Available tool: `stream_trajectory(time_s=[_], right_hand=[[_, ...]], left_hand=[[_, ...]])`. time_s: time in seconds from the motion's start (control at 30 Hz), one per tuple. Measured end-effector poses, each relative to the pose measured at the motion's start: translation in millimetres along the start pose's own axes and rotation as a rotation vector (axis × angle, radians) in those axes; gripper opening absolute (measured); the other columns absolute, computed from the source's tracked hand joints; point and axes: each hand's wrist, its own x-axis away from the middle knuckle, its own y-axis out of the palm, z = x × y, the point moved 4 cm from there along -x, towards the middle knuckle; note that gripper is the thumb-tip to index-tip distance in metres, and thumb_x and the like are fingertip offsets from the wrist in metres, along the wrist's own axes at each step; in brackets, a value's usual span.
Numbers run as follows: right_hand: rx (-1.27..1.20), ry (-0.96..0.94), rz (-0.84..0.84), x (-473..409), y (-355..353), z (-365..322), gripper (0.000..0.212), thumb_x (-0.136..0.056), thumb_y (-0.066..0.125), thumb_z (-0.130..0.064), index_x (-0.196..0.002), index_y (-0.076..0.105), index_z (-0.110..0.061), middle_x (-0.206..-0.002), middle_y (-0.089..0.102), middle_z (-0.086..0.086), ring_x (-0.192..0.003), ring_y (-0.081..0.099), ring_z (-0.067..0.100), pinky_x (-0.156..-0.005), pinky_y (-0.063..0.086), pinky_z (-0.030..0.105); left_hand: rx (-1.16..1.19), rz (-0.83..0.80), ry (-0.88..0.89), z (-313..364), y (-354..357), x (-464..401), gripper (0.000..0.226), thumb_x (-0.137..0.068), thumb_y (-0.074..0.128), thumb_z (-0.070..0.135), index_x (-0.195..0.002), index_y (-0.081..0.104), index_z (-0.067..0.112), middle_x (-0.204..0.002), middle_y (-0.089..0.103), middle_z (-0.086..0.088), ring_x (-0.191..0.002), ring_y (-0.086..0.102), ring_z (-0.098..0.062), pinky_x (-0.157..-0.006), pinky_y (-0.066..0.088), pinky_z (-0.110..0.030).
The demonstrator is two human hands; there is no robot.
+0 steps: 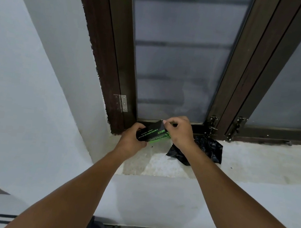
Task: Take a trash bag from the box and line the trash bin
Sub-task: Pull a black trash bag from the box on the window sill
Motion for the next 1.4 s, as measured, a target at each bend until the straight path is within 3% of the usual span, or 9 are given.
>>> stream_trajectory(time_s=[0.13,0.27,0.47,0.57,0.83,0.97,1.1,1.23,1.4], right_hand=[[-0.127,0.058,0.074,1,-3,-2,0.025,-0.095,0.066,-0.046,-0.099,0.065,-0.021,-0.113,0.050,0.003,-0.096,0.054,0.014,-0.084,0.042,0.028],[-0.292,0.172,0.069,5,-5,-2,0.039,-0.107,0.041,-0.039,-0.104,0.061,-0.006,-0.097,0.060,0.009,-0.091,0.058,0.023,-0.085,0.057,0.050],[-0.353,0.150,0.015,5,-2,1,0.034,-0.101,0.040,-0.012,-0.090,0.066,-0.030,-0.104,0.066,0.002,-0.102,0.067,0.032,-0.087,0.061,0.049],[-0.222,0.095,-0.033,6,0,2,0.028,-0.100,0.046,-0.005,-0.094,0.068,-0.022,-0.089,0.067,-0.002,-0.083,0.065,0.026,-0.079,0.057,0.036],[-0.173,0.018,-0.044,4,1,1,0.016,-0.096,0.063,-0.004,-0.101,0.065,-0.019,-0.101,0.067,-0.004,-0.089,0.062,0.006,-0.076,0.046,0.010],[-0.116,0.014,-0.035,3,4,7,0.025,-0.092,0.062,0.001,-0.084,0.067,-0.021,-0.086,0.067,-0.004,-0.082,0.063,0.014,-0.074,0.052,0.021],[-0.232,0.188,-0.094,5,16,17,0.031,-0.098,0.054,-0.007,-0.081,0.068,-0.028,-0.097,0.074,0.009,-0.091,0.073,0.031,-0.085,0.061,0.048],[-0.238,0.277,-0.211,7,34,32,0.026,-0.097,0.055,-0.011,-0.089,0.071,-0.030,-0.110,0.075,0.004,-0.105,0.071,0.023,-0.099,0.056,0.045],[-0.301,0.398,-0.217,12,44,38,0.027,-0.097,0.054,-0.006,-0.119,0.070,-0.011,-0.116,0.071,0.010,-0.105,0.071,0.026,-0.095,0.059,0.042]], left_hand=[[0.044,0.012,-0.037,1,0,0,0.054,-0.081,0.080,0.001,-0.121,0.055,0.025,-0.118,0.062,0.003,-0.106,0.062,-0.018,-0.083,0.063,-0.042],[0.048,0.031,-0.048,-2,-3,-2,0.054,-0.080,0.082,0.005,-0.118,0.054,0.031,-0.119,0.061,0.005,-0.109,0.062,-0.020,-0.085,0.063,-0.043],[0.049,0.052,-0.036,-6,-6,-2,0.054,-0.080,0.081,0.003,-0.121,0.058,0.028,-0.119,0.064,0.003,-0.109,0.064,-0.021,-0.090,0.060,-0.044],[0.022,0.042,-0.009,-4,-6,-1,0.056,-0.079,0.081,0.001,-0.124,0.060,0.026,-0.122,0.065,0.002,-0.111,0.063,-0.019,-0.095,0.058,-0.039],[-0.011,0.044,0.030,2,-7,1,0.057,-0.077,0.079,0.006,-0.125,0.061,0.029,-0.123,0.060,0.003,-0.110,0.060,-0.016,-0.097,0.055,-0.039],[-0.095,0.051,0.026,1,-9,2,0.056,-0.083,0.072,0.015,-0.136,0.058,0.030,-0.132,0.044,0.002,-0.114,0.052,-0.016,-0.101,0.048,-0.029],[-0.145,0.099,-0.094,-10,-14,2,0.061,-0.086,0.068,0.029,-0.144,0.049,0.031,-0.141,0.040,-0.001,-0.109,0.053,-0.016,-0.098,0.051,-0.032],[-0.195,0.108,-0.149,-20,-18,5,0.064,-0.088,0.072,0.033,-0.146,0.047,0.027,-0.139,0.045,-0.003,-0.103,0.053,-0.016,-0.082,0.048,-0.026],[-0.201,0.185,-0.205,-35,-22,4,0.062,-0.087,0.073,0.043,-0.141,0.048,0.026,-0.133,0.054,-0.003,-0.112,0.060,-0.025,-0.094,0.051,-0.035]])
